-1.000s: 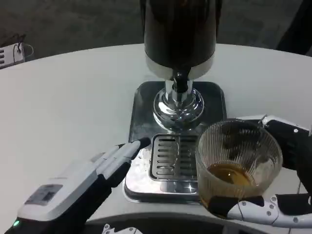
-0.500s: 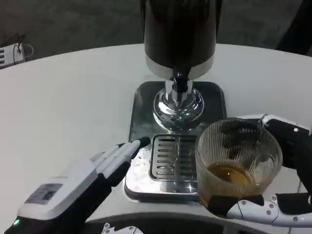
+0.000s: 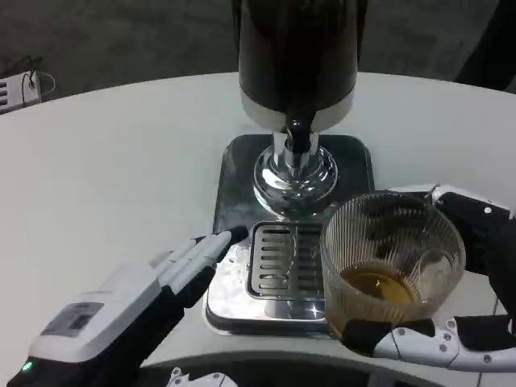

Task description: Grasp the cup under the faucet to collect the drink, then remove the cup.

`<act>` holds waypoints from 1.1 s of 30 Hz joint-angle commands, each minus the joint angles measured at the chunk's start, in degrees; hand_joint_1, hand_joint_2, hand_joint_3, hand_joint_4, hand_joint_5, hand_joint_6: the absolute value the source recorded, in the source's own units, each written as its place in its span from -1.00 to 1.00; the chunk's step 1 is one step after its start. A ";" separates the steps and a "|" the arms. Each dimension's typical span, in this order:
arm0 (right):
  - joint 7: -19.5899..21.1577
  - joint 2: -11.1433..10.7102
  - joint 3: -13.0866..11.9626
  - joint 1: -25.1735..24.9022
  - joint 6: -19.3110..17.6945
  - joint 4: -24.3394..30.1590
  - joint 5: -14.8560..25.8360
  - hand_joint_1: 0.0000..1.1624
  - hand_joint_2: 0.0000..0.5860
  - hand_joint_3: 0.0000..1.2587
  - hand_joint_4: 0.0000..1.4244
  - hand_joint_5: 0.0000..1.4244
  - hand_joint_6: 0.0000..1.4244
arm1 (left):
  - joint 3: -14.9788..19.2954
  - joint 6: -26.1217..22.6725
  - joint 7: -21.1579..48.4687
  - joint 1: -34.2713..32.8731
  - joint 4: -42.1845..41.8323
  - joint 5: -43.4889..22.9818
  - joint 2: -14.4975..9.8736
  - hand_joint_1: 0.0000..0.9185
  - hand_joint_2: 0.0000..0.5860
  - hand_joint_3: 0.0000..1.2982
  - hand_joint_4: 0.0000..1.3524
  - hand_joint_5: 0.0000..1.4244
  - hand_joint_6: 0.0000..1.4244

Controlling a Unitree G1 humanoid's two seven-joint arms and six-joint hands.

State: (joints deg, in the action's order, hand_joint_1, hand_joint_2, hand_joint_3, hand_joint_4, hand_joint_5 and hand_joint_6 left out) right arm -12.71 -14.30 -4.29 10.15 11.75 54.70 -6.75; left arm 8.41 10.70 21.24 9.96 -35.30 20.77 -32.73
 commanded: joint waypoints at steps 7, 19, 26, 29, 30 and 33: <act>-0.05 0.19 -0.20 -0.13 -1.09 1.16 1.14 0.70 -0.42 0.66 0.78 0.94 1.00 | 0.53 -0.32 0.88 0.49 0.01 -0.16 -0.57 -1.00 -0.77 -1.00 -1.00 -1.00 -0.94; -0.13 0.16 -0.26 0.19 -1.12 1.30 1.21 0.70 -0.39 0.66 0.78 0.94 1.00 | 0.68 -0.41 0.81 1.22 -0.39 -0.13 -0.44 -1.00 -0.77 -1.00 -1.00 -1.00 -0.94; -0.10 0.19 -0.28 0.22 -1.00 1.39 1.21 0.70 -0.37 0.66 0.78 0.94 1.00 | 0.81 -0.34 0.81 1.37 -0.37 -0.20 -0.49 -1.00 -0.77 -1.00 -1.00 -1.00 -0.94; -0.07 0.23 -0.25 0.28 -0.98 1.42 1.20 0.69 -0.36 0.66 0.78 0.94 1.00 | 0.89 -0.31 0.83 1.37 -0.33 -0.29 -0.53 -1.00 -0.77 -1.00 -1.00 -1.00 -0.94; -0.06 0.24 -0.24 0.29 -0.99 1.42 1.20 0.69 -0.36 0.66 0.78 0.94 1.00 | 0.92 -0.30 0.83 1.37 -0.32 -0.30 -0.55 -1.00 -0.77 -1.00 -1.00 -1.00 -0.94; -0.07 0.25 -0.20 0.27 -0.97 1.46 1.19 0.69 -0.36 0.66 0.78 0.94 1.00 | 0.96 -0.28 0.85 1.39 -0.32 -0.33 -0.55 -1.00 -0.77 -1.00 -1.00 -1.00 -0.94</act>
State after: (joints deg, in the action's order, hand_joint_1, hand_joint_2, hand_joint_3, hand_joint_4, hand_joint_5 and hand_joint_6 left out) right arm -12.87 -14.25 -4.30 10.42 11.76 54.70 -6.70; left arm 8.63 10.65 21.40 10.66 -35.32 20.71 -32.78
